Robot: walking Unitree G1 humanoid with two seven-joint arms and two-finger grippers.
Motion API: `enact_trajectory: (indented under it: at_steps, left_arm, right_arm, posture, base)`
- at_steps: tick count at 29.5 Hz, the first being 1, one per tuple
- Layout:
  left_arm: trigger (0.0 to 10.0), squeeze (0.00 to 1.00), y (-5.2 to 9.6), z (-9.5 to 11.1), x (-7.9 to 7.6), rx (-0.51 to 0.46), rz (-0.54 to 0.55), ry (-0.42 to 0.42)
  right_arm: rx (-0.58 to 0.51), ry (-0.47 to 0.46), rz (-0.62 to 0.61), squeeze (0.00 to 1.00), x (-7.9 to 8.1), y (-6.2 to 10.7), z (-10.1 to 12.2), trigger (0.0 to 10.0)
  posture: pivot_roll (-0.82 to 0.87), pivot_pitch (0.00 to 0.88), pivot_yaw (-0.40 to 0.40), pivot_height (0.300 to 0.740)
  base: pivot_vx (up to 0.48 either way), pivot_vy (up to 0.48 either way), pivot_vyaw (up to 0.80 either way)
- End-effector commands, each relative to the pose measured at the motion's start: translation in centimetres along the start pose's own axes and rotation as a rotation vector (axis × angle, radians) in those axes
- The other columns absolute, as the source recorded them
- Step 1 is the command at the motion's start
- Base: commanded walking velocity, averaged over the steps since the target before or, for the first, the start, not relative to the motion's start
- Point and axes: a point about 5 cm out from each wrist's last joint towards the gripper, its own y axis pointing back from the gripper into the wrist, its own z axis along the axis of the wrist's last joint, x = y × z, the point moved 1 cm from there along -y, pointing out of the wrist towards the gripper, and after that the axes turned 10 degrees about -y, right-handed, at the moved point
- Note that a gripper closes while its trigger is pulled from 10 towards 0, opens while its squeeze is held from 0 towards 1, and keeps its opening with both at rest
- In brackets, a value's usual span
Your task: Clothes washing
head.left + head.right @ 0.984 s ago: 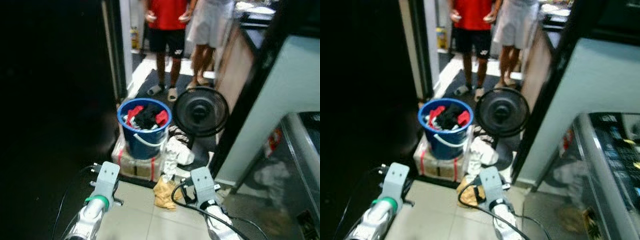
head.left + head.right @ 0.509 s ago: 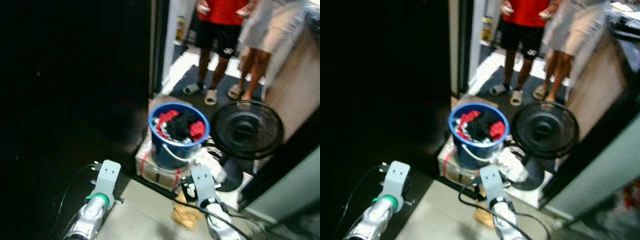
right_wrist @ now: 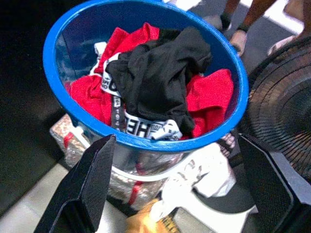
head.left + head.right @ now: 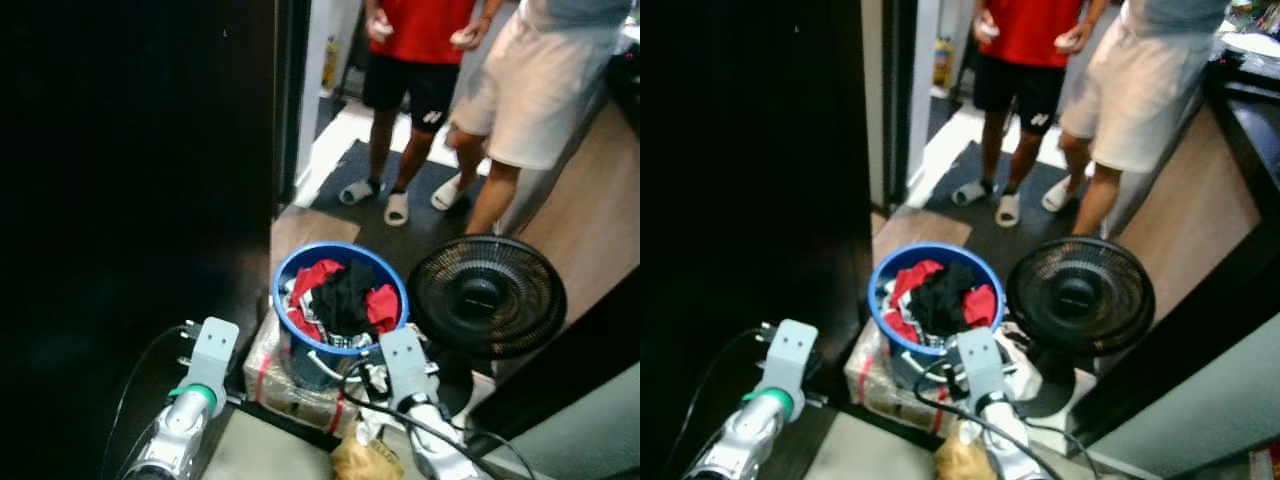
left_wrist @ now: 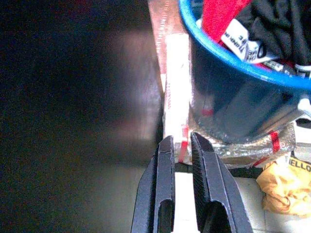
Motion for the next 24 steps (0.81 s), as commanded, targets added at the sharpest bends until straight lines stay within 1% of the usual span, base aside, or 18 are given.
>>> enact_trajectory:
  at_steps: [1, 13, 16, 19, 22, 24]
  left_arm:
    - [10.0, 0.0, 0.1, -0.3, -0.5, 0.011, -0.018, -0.001]
    - [10.0, 0.0, 0.0, -0.2, -0.6, 0.01, -0.025, -0.007]
    - [10.0, 0.0, 0.0, -0.3, -0.6, 0.017, -0.025, -0.002]
    - [10.0, 0.0, 0.1, -0.3, -1.2, 0.015, -0.057, -0.025]
    - [10.0, 0.0, 0.2, -0.4, -1.3, 0.013, -0.061, -0.031]
    - [10.0, 0.0, 0.4, -0.9, -1.8, 0.027, -0.087, -0.04]
  right_arm:
    - [0.017, 0.0, -0.025, 0.0, -0.8, 0.3, -0.4, 10.0]
    - [0.011, 0.02, -0.037, 0.0, -1.1, 0.2, -0.3, 10.0]
    - [0.011, 0.022, -0.037, 0.0, -1.1, 0.2, -0.3, 10.0]
    - [0.011, 0.029, -0.036, 0.0, -1.2, 0.2, -0.3, 10.0]
    - [0.011, 0.029, -0.036, 0.0, -1.2, 0.2, -0.3, 10.0]
    - [0.018, 0.033, -0.029, 0.0, -1.2, 0.2, -0.4, 10.0]
  posture:
    - [0.07, 0.0, 0.017, 0.74]
    - [0.07, 0.0, 0.021, 0.74]
    - [0.07, 0.0, 0.021, 0.74]
    - [0.07, 0.0, 0.019, 0.74]
    - [0.07, 0.0, 0.019, 0.74]
    - [0.07, 0.0, 0.019, 0.74]
  base:
    - [0.454, 0.0, -0.8]
    - [0.443, 0.0, 0.0]
    - [0.0, 0.0, 0.0]
    - [0.0, 0.0, 0.0]
    - [0.0, 0.0, 0.0]
    - [0.0, 0.0, 0.0]
